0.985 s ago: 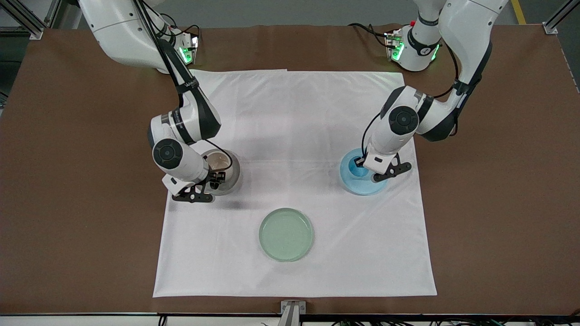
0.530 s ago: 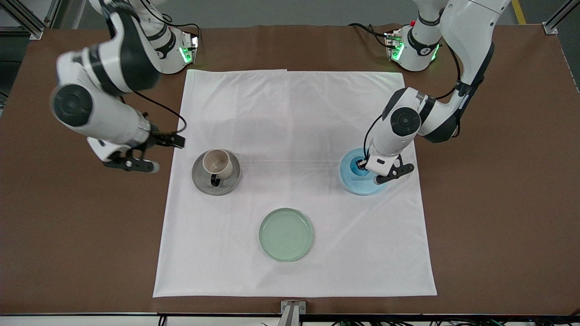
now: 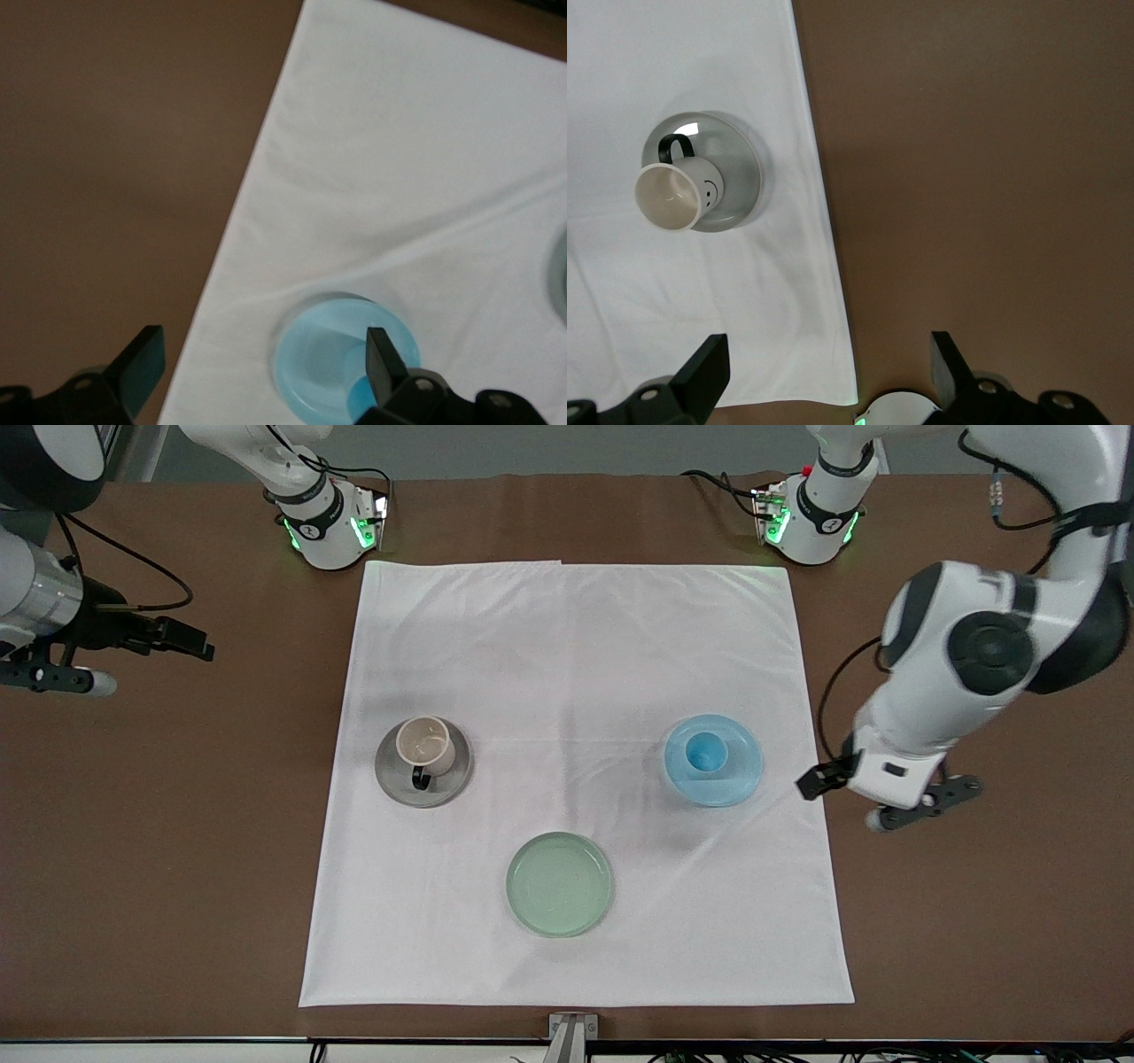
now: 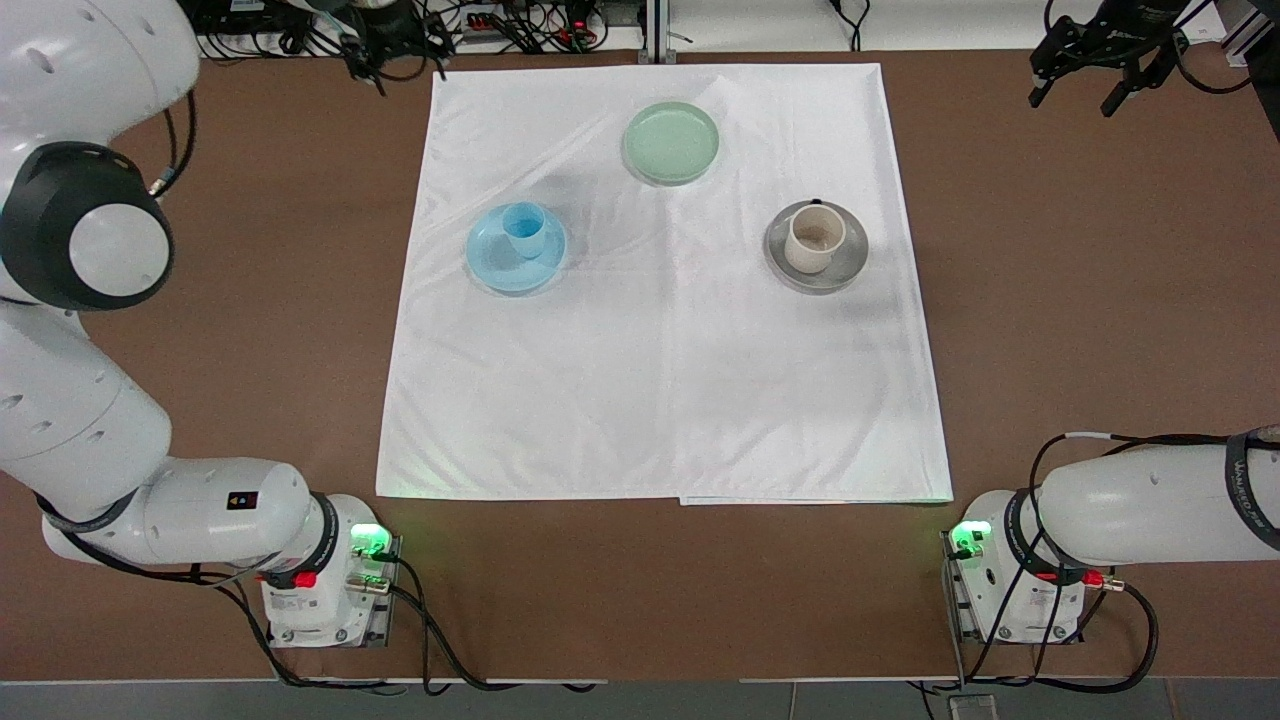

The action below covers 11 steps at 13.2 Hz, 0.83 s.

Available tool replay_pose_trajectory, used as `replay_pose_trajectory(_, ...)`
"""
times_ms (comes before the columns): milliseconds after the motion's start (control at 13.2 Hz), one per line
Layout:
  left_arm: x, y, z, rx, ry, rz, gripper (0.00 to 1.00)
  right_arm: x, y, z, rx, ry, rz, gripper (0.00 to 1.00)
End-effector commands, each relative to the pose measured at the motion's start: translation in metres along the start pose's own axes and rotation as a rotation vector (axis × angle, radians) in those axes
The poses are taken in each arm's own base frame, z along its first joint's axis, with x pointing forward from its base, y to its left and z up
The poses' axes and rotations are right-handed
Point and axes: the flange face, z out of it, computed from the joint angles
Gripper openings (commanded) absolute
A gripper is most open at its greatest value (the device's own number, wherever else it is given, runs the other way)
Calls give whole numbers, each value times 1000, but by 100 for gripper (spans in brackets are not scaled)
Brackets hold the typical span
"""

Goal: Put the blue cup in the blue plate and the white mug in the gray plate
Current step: 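Open both grippers and withdraw both arms from the plates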

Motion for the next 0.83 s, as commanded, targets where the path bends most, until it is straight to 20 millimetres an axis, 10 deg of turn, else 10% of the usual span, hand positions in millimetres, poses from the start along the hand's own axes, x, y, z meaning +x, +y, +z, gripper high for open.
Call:
replay_pose_trajectory(0,25,-43,-49,24,8,65,100,-2,19,1,7,15,-16,100)
replay_pose_trajectory(455,-4,-120,-139,50,30,318,100,11,20,-71,-43,204,-40,100)
replay_pose_trajectory(758,-59,-130,-151,-21,-85,298,100,28,9,-102,-46,275,-53,100)
